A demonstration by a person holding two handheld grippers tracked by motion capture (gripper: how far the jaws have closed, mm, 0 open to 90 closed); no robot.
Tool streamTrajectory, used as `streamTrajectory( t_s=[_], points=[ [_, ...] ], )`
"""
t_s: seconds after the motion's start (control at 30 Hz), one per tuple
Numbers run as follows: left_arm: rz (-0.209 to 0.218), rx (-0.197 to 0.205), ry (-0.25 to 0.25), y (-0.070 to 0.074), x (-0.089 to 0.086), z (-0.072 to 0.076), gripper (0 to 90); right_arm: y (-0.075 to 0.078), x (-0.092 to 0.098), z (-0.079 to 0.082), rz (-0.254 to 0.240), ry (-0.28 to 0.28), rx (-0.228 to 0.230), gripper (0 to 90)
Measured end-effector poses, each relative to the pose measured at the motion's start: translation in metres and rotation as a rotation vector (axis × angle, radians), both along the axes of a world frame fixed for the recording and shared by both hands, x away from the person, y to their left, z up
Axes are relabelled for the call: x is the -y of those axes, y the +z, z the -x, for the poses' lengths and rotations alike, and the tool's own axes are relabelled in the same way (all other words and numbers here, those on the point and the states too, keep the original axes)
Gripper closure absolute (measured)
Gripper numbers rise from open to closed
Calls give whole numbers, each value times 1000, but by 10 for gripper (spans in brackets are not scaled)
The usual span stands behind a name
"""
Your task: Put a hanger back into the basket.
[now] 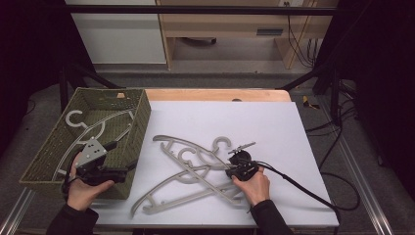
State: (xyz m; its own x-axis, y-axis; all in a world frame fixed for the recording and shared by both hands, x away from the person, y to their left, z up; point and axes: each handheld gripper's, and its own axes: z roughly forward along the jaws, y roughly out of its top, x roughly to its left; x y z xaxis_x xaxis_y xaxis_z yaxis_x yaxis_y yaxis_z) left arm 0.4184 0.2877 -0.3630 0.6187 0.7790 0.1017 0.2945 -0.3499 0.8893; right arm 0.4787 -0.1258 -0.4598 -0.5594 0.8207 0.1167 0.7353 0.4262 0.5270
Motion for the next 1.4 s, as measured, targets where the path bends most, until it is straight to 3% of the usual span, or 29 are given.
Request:
streamTrajectory(
  t_s=[0.03, 0.17, 0.23, 0.27, 0.33, 0.4, 0.6, 0.63, 0.67, 0.8, 0.93, 1.23, 1.4],
  points=[
    [1, 0, -1, 0, 0, 0, 87, -1, 3, -1, 12, 24, 20, 819],
    [-2, 4, -5, 1, 1, 1, 88, 7, 6, 1, -18, 5, 13, 821],
    [-3, 4, -8, 1, 1, 1, 87, 12, 11, 1, -13, 34, 39, 822],
    [-2, 3, -9, 2, 2, 1, 88, 16, 9, 4, -28, 1, 26, 822],
    [-3, 4, -11, 2, 2, 2, 88, 19, 14, 4, -27, 45, 65, 822],
    [-1, 4, -14, 2, 3, 2, 88, 25, 16, 6, -32, 51, 74, 823],
    [-10, 4, -29, 4, 6, 4, 89, 41, 24, 13, -89, 80, 111, 823],
    [-9, 5, -31, 5, 7, 5, 89, 46, 23, 15, -108, 60, 82, 824],
    [-9, 6, -37, 5, 8, 6, 89, 47, 26, 15, -108, 99, 115, 824],
    [-14, 3, -65, 9, 14, 9, 92, 56, 27, 20, -120, 139, 117, 823],
    [-31, -4, -103, 11, 24, 12, 95, 63, 27, 25, -116, 222, 130, 823],
    [-130, -65, -224, 13, 55, 12, 143, 74, 26, 37, -127, 374, 133, 823],
    [-198, -98, -268, 9, 75, 6, 182, 78, 21, 43, -121, 416, 132, 823]
  ],
)
